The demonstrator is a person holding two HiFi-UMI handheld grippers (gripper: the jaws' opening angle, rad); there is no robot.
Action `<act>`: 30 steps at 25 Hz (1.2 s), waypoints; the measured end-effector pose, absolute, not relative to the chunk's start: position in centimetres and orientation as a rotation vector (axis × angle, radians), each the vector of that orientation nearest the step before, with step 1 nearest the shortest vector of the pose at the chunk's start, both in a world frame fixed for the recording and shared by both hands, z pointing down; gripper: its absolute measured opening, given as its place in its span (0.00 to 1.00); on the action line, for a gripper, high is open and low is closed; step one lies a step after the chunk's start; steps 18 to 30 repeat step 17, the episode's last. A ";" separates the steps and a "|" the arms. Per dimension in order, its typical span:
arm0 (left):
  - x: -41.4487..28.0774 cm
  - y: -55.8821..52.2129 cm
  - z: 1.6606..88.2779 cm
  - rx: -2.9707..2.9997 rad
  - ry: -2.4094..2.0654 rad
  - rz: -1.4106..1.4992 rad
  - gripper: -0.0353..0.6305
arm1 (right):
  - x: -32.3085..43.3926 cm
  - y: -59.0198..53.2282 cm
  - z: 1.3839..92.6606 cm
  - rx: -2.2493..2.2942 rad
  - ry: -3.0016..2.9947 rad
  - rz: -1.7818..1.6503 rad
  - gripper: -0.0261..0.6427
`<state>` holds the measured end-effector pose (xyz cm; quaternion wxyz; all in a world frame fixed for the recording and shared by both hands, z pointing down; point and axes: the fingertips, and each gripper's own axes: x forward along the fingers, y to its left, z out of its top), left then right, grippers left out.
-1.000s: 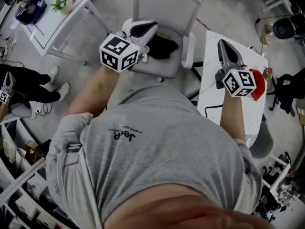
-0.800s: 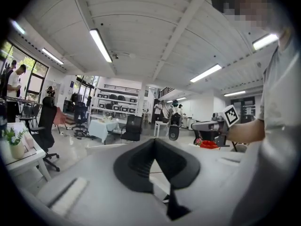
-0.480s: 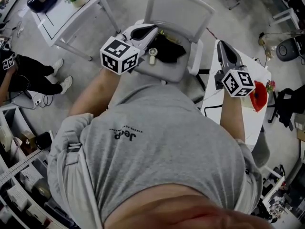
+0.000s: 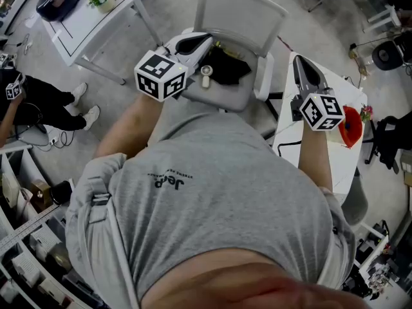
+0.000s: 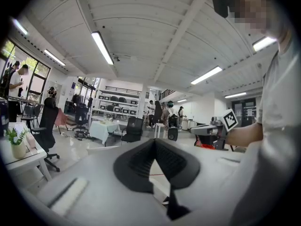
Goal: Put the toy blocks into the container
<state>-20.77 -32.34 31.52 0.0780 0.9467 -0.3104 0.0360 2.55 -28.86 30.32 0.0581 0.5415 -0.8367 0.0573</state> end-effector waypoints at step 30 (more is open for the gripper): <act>-20.7 -31.7 31.4 2.825 -0.924 0.090 0.14 | 2.5 -28.3 30.1 1.624 -2.545 0.166 0.04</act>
